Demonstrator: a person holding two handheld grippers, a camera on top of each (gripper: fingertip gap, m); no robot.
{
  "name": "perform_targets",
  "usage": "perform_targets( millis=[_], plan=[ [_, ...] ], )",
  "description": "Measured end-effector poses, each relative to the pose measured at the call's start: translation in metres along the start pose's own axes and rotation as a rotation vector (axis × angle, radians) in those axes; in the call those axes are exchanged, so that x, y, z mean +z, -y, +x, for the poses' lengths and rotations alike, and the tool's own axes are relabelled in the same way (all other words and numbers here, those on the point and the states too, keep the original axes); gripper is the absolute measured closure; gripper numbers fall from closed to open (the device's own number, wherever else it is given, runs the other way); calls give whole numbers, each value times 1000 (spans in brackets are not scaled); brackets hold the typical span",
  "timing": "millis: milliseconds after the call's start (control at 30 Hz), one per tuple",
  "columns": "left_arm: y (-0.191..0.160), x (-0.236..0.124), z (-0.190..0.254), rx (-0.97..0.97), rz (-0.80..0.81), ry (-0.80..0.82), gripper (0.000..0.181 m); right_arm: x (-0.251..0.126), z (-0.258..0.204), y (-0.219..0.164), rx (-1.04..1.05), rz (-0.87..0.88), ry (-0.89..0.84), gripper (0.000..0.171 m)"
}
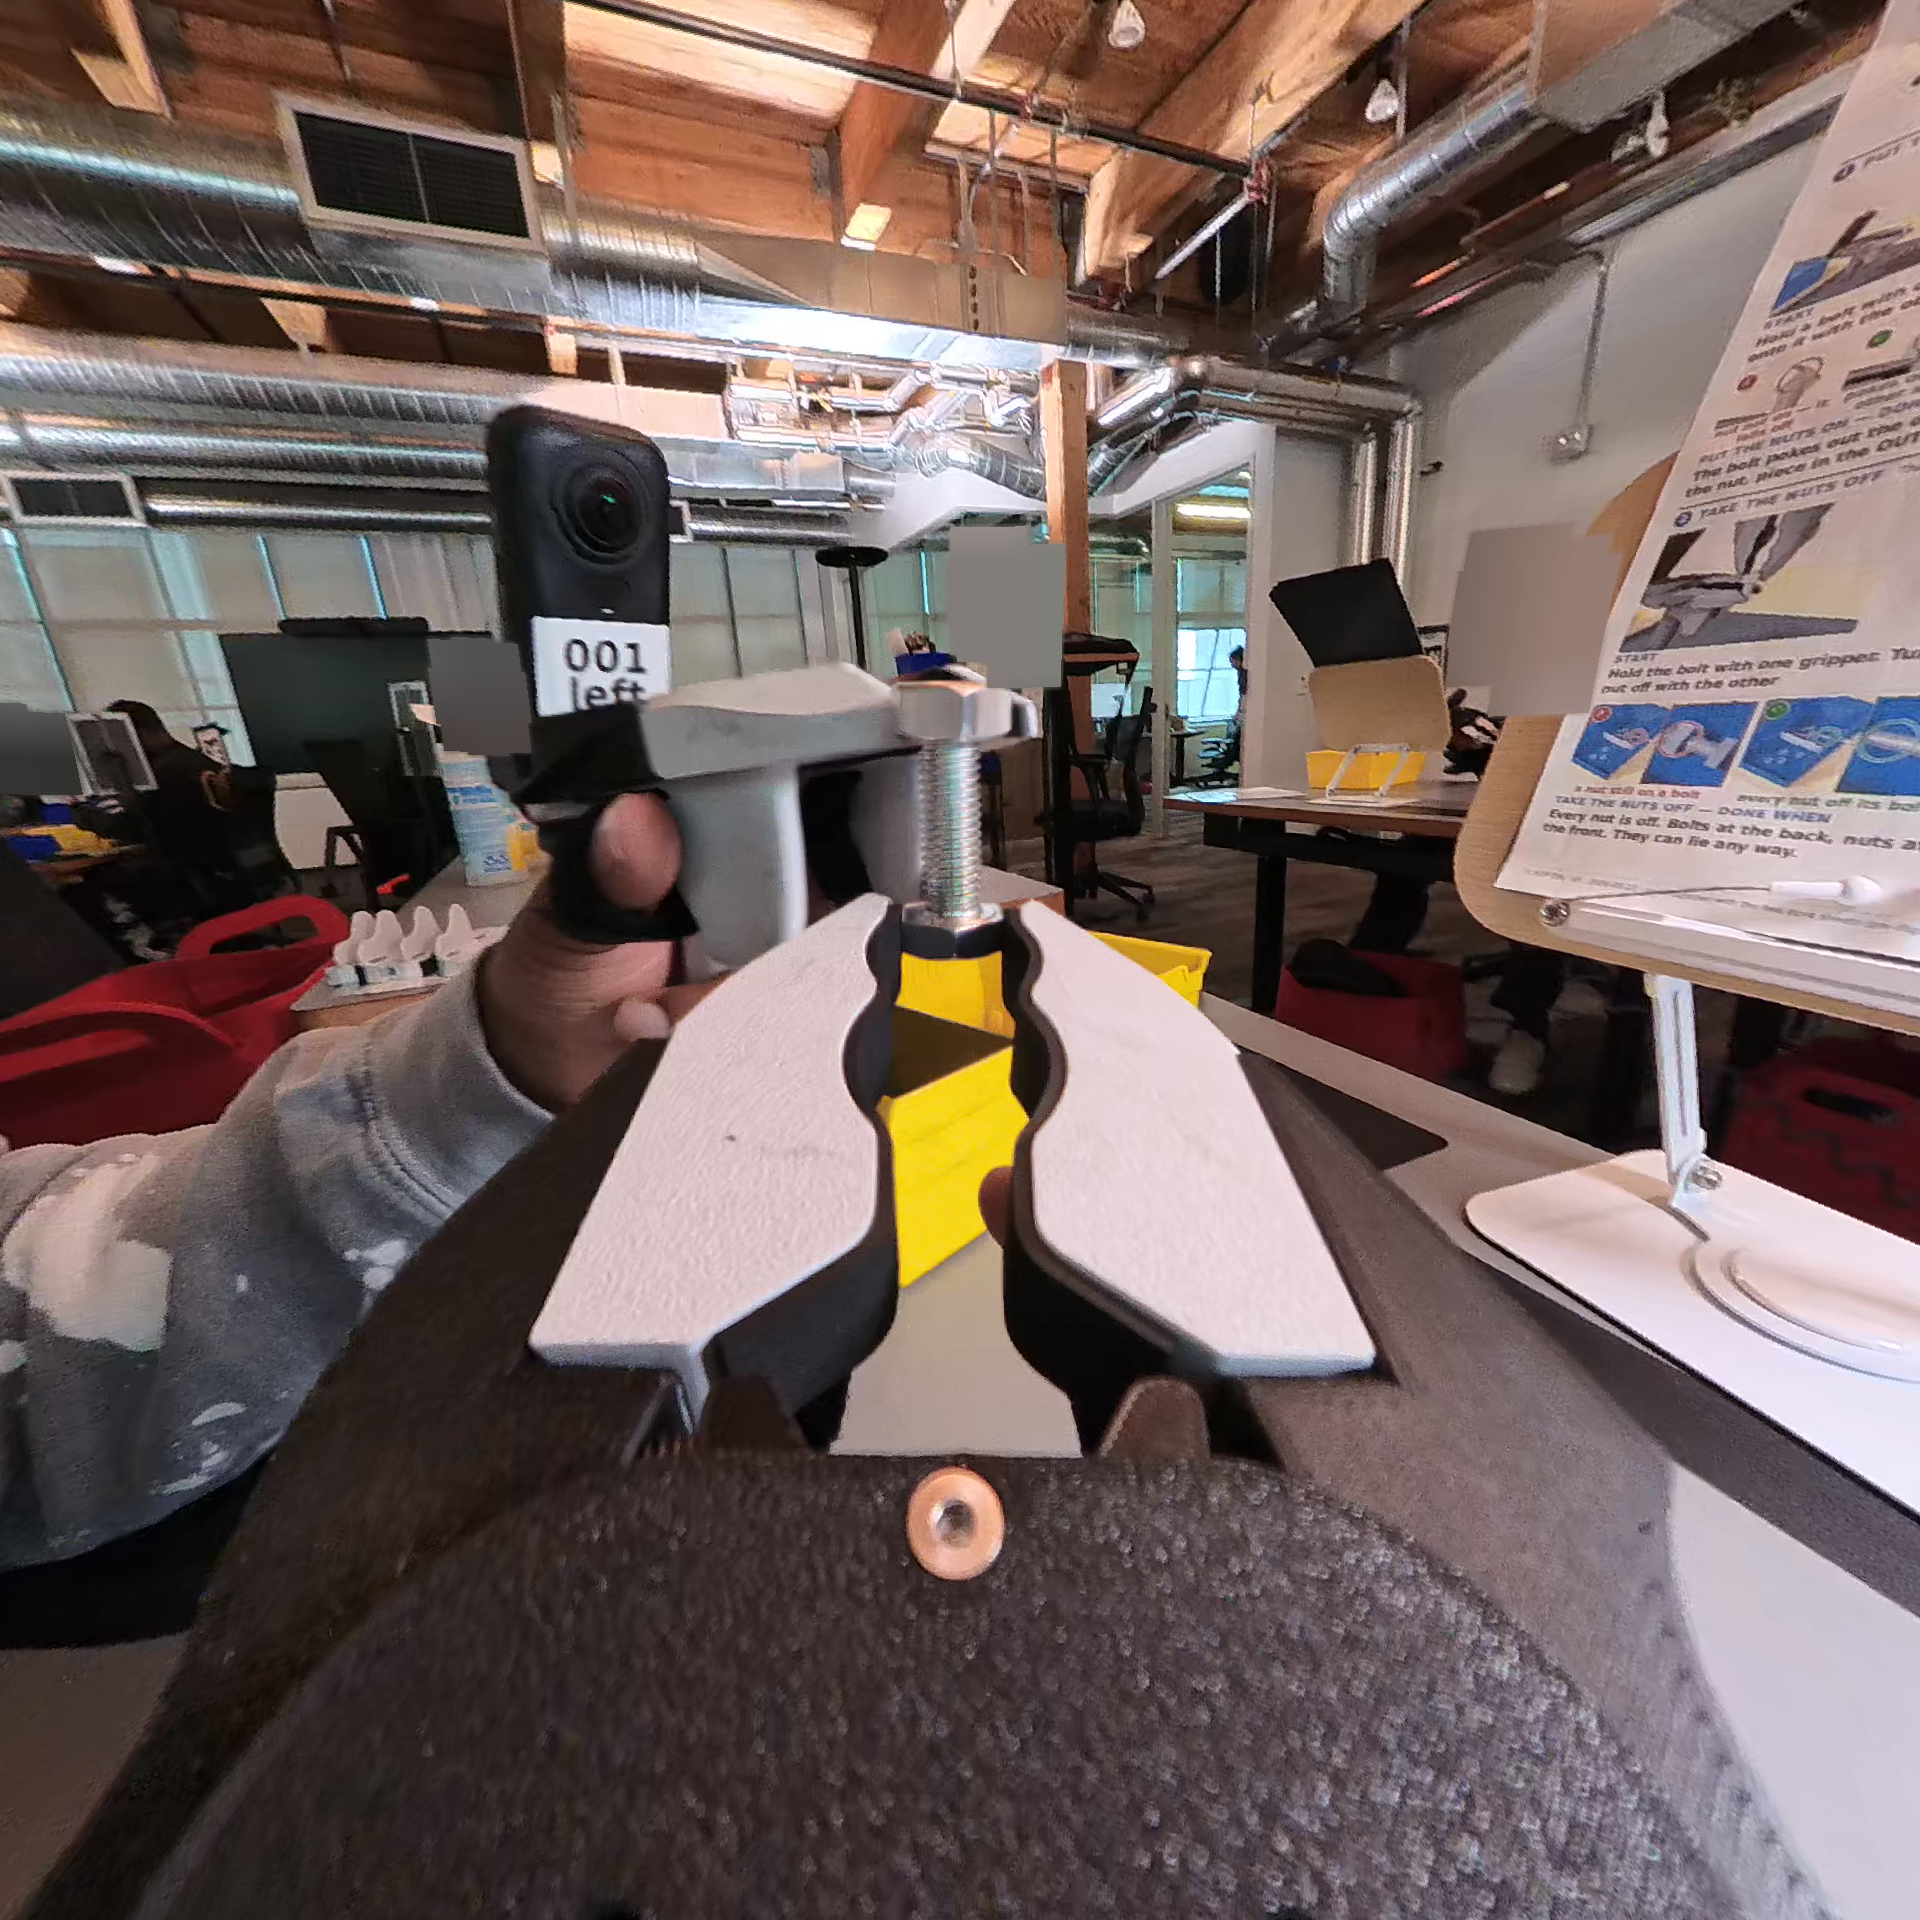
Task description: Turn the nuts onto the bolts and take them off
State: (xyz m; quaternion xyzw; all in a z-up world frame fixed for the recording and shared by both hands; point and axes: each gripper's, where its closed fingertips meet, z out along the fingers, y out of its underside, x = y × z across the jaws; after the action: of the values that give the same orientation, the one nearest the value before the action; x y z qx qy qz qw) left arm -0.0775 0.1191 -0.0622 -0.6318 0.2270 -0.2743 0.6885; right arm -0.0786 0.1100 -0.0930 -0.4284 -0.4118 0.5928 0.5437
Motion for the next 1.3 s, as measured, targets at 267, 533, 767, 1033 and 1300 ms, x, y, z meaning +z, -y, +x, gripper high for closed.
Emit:
perform_targets(
  millis=[267,533,767,1033,1300],
  plan=[
    [7,-3,8,-81,56,-96,152,-3,0,3,3,16,17,153],
    [-5,0,-8,-93,4,-6,163,-5,-9,7,-8,34,67,153],
    [1,1,14,-100,45,-130,151,-5,-2,2,-4,1,39,153],
    [-4,0,1,-134,10,-88,154,-10,0,9,45,48,69,153],
    [-6,3,12,-148,6,-135,163,-8,-5,5,39,39,90,153]
  ],
)
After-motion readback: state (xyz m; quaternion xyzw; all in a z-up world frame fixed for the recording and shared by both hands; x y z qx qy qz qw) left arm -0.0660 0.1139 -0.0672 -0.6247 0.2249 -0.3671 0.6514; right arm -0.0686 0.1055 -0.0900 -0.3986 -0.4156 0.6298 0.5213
